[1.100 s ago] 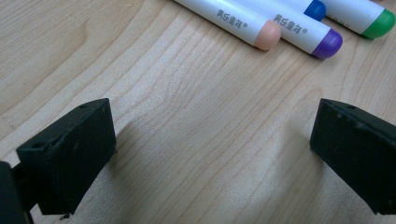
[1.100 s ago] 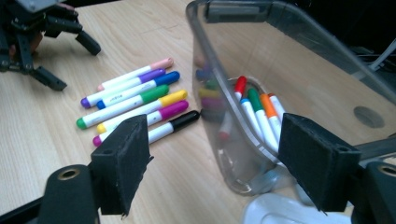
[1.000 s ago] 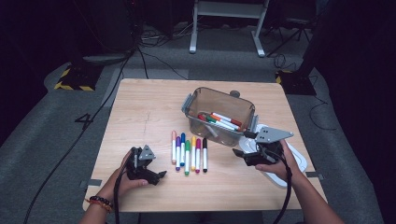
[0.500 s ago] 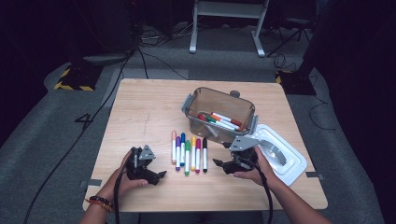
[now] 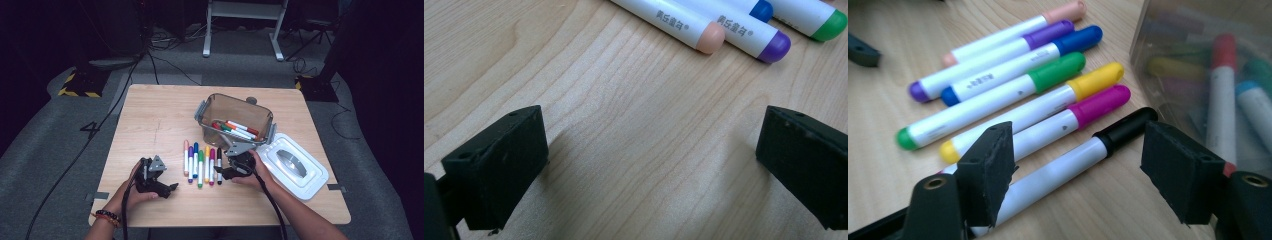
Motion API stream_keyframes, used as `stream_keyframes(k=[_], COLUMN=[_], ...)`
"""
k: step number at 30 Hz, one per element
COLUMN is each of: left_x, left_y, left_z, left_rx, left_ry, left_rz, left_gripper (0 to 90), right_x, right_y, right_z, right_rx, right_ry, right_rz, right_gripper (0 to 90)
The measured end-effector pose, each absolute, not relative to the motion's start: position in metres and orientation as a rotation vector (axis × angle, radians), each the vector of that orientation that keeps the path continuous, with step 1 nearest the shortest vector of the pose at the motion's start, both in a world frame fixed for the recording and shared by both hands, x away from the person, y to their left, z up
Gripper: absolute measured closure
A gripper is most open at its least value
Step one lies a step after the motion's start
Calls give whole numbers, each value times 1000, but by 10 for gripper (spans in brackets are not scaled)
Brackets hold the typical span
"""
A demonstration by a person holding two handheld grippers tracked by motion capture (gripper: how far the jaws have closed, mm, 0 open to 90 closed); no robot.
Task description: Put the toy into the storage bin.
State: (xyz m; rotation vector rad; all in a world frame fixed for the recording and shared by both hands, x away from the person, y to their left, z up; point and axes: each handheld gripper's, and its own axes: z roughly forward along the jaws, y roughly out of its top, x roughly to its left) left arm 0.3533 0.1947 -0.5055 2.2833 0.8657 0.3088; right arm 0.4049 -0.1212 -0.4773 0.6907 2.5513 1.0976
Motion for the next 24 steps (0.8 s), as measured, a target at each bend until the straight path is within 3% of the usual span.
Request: stream_keyframes(k=[5, 11, 16, 24], left_x=[353, 353, 353, 353], left_y=[195, 195, 195, 195], left_z=[-506, -506, -506, -506], left_rx=[2283, 2283, 2282, 2282], left_ry=[866, 866, 868, 867], left_rz=[309, 310, 308, 311], left_gripper=[5, 5, 5, 6], right_x=[412, 415, 413, 403], right_y=[-117, -129, -139, -159], right_z=[-486, -486, -487, -485], right_rx=[733, 780, 763, 733], right_ry=[2532, 2535, 2555, 2605], right_rz=[1042, 1024, 981, 961], right_gripper=[377, 618, 745, 768])
